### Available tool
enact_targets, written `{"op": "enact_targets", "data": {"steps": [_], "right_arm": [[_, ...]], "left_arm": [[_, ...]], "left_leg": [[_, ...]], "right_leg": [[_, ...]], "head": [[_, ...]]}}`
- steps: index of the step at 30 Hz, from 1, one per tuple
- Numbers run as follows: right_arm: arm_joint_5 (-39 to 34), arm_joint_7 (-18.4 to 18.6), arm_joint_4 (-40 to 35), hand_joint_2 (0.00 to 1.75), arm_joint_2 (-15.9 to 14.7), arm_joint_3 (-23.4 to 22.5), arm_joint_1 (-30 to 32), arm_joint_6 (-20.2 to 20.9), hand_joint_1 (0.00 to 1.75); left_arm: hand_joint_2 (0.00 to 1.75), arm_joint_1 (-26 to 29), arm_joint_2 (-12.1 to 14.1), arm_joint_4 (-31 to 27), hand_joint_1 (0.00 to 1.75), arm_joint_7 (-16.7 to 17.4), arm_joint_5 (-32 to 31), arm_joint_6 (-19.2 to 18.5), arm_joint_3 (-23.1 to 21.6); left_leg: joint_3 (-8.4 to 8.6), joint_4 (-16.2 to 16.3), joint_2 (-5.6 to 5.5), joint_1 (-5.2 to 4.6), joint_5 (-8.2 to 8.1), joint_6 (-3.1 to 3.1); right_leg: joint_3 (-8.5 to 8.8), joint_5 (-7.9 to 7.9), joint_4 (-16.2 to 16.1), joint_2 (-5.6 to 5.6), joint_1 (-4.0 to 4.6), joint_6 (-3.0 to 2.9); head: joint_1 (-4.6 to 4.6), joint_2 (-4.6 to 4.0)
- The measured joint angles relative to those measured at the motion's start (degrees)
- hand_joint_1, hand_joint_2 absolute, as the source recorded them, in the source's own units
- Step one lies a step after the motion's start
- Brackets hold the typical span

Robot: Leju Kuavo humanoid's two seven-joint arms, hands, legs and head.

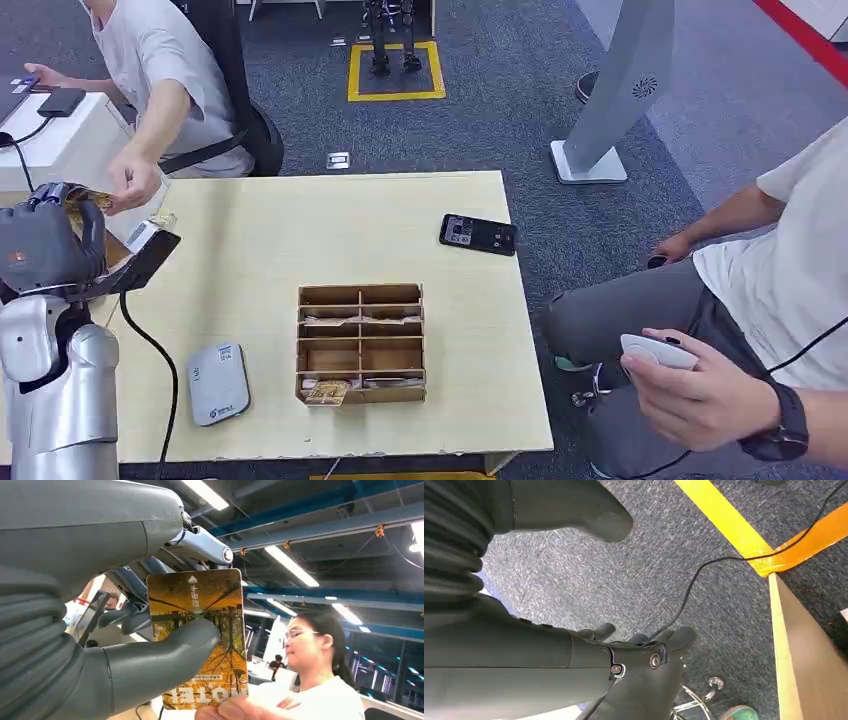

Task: Pass the card to the sensor for recognition and then transmit it.

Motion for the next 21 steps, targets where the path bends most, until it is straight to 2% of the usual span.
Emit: {"op": "enact_targets", "data": {"steps": [1, 2, 8, 12, 21], "right_arm": [[0.0, 0.2, 0.0, 1.75, 0.0, 0.0, 0.0, 0.0, 0.00], [0.0, 0.3, 0.0, 1.75, 0.0, 0.0, 0.1, 0.0, 0.00], [0.0, 0.3, 0.0, 1.75, 0.0, 0.0, 0.1, 0.0, 0.00], [0.0, 0.7, 0.0, 1.75, 0.0, 0.0, 0.0, 0.0, 0.00], [0.0, 0.7, 0.0, 1.75, 0.0, 0.0, -0.1, 0.0, 0.00]], "left_arm": [[1.75, 0.0, 0.0, 0.0, 1.75, -0.1, 0.3, 0.0, 0.0], [1.75, 0.0, 0.0, 0.0, 0.00, -0.1, 0.6, 0.0, 0.0], [1.75, 0.0, -0.5, 0.0, 0.00, -0.5, 3.7, -0.9, 0.0], [1.75, 0.0, -0.9, -0.4, 0.00, -0.6, 8.3, -3.9, 0.0], [1.75, 0.0, -0.9, -1.0, 0.00, -1.2, 10.0, -4.4, 0.1]], "left_leg": [[0.00, 0.0, 0.00, 0.00, 0.00, 0.00], [-0.01, 0.0, 0.00, 0.00, 0.00, 0.00], [-0.03, 0.0, -0.01, 0.00, 0.00, 0.00], [-0.03, 0.0, -0.01, 0.00, 0.01, 0.00], [-0.04, 0.0, -0.02, 0.00, 0.01, 0.00]], "right_leg": [[0.00, 0.00, 0.0, 0.00, 0.00, 0.00], [0.00, 0.00, 0.0, 0.00, 0.00, 0.00], [0.00, 0.00, 0.0, -0.02, 0.00, 0.01], [0.01, 0.03, 0.0, -0.02, 0.00, 0.04], [0.02, 0.03, 0.0, -0.04, 0.00, 0.04]], "head": [[0.00, 0.00], [0.00, 0.00], [0.00, 0.00], [0.00, 0.00], [0.00, 0.00]]}}
